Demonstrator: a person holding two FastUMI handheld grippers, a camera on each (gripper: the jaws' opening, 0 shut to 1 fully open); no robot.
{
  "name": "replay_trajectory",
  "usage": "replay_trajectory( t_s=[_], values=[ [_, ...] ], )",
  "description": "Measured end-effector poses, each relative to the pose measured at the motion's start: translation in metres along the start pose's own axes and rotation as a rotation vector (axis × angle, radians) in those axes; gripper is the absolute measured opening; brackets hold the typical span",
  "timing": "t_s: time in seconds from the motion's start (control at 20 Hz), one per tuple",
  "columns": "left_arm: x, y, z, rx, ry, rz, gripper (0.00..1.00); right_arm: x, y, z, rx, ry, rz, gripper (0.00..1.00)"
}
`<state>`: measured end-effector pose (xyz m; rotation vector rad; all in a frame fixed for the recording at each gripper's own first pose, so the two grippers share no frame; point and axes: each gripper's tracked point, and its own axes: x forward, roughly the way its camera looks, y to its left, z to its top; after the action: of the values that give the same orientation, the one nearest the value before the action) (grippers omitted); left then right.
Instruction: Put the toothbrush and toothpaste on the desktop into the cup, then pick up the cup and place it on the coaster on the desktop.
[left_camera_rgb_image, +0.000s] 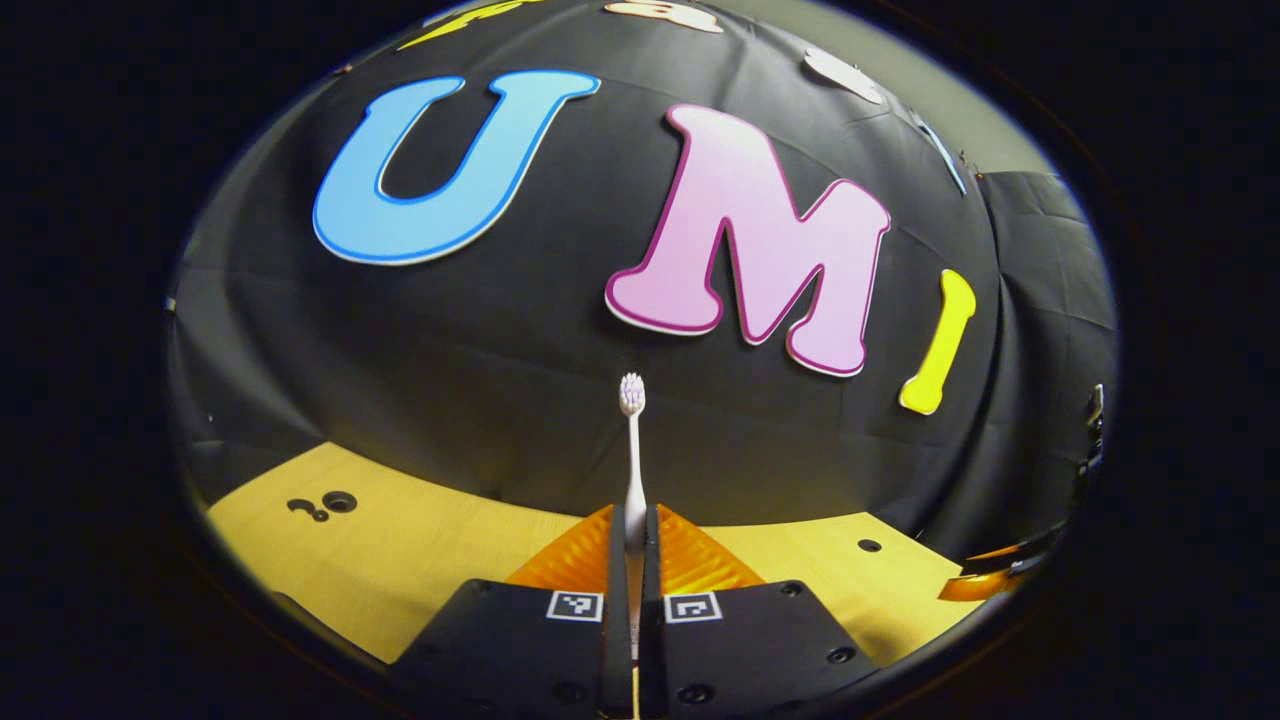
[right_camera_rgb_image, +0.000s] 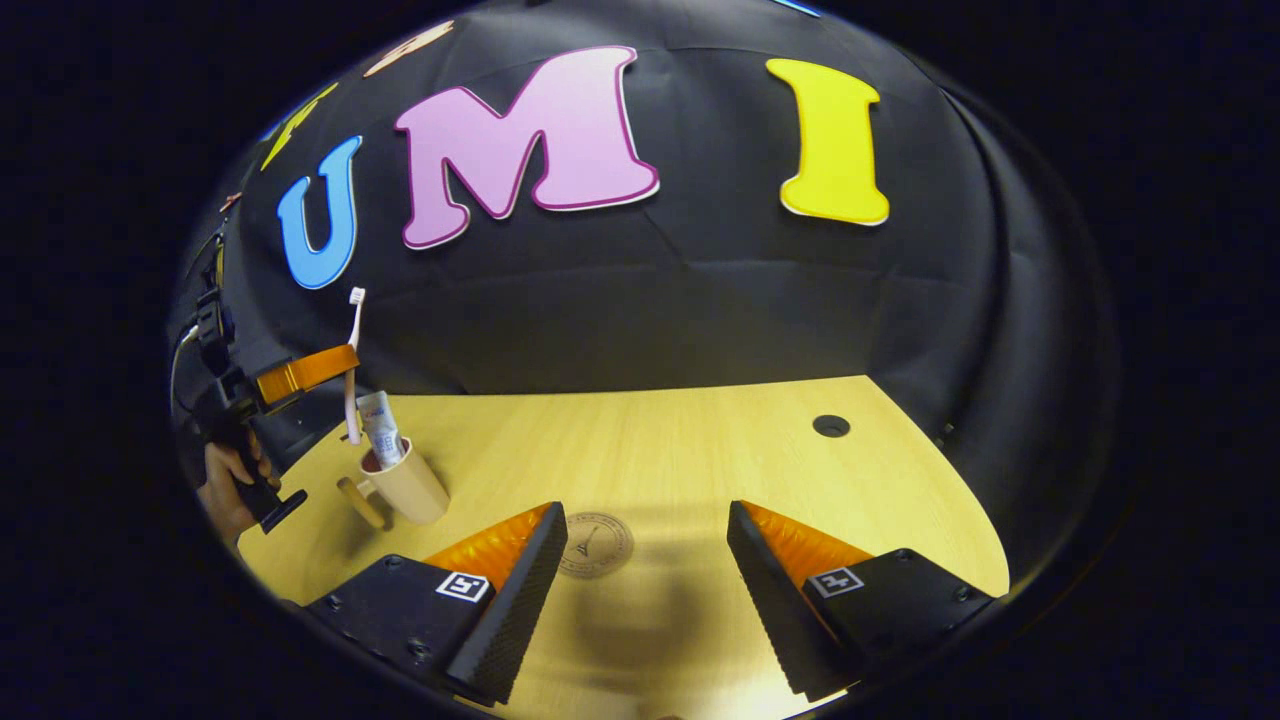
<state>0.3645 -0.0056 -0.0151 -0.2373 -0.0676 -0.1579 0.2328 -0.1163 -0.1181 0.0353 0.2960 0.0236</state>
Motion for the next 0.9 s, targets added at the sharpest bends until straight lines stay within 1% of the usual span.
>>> replay_trajectory(
  t_s=[0.1, 0.2, 0.4, 0.45, 0.5, 0.6, 0.65, 0.7, 0.75, 0.9],
  values=[
    [0.007, 0.002, -0.008, 0.0, -0.019, -0.003, 0.08, -0.006, -0.016, -0.006, -0.012, 0.01, -0.028, 0.99],
    [0.01, 0.004, -0.021, 0.021, -0.015, -0.006, 0.1, -0.011, -0.028, -0.012, -0.012, 0.023, -0.054, 0.98],
    [0.012, 0.007, -0.039, 0.049, 0.008, -0.007, 0.13, -0.009, -0.039, -0.022, 0.005, 0.044, -0.09, 0.99],
    [0.008, 0.005, -0.04, 0.047, 0.011, -0.018, 0.18, -0.009, -0.039, -0.025, 0.007, 0.048, -0.092, 0.99],
    [0.003, 0.002, -0.044, 0.041, 0.022, -0.038, 0.23, -0.01, -0.039, -0.026, 0.008, 0.051, -0.092, 0.99],
    [-0.006, -0.003, -0.048, 0.047, 0.049, -0.049, 0.56, -0.012, -0.038, -0.029, 0.006, 0.054, -0.089, 0.99],
    [-0.012, -0.002, -0.049, 0.06, 0.066, -0.042, 0.72, -0.012, -0.037, -0.029, 0.004, 0.052, -0.087, 0.99],
    [-0.021, 0.001, -0.049, 0.074, 0.083, -0.028, 0.82, -0.011, -0.037, -0.028, 0.004, 0.05, -0.086, 0.98],
    [-0.024, 0.003, -0.051, 0.086, 0.102, -0.017, 0.97, -0.012, -0.037, -0.028, 0.008, 0.05, -0.085, 0.98],
    [-0.042, 0.001, -0.054, 0.084, 0.165, -0.02, 0.98, -0.014, -0.035, -0.028, 0.03, 0.056, -0.083, 0.98]
  ],
)
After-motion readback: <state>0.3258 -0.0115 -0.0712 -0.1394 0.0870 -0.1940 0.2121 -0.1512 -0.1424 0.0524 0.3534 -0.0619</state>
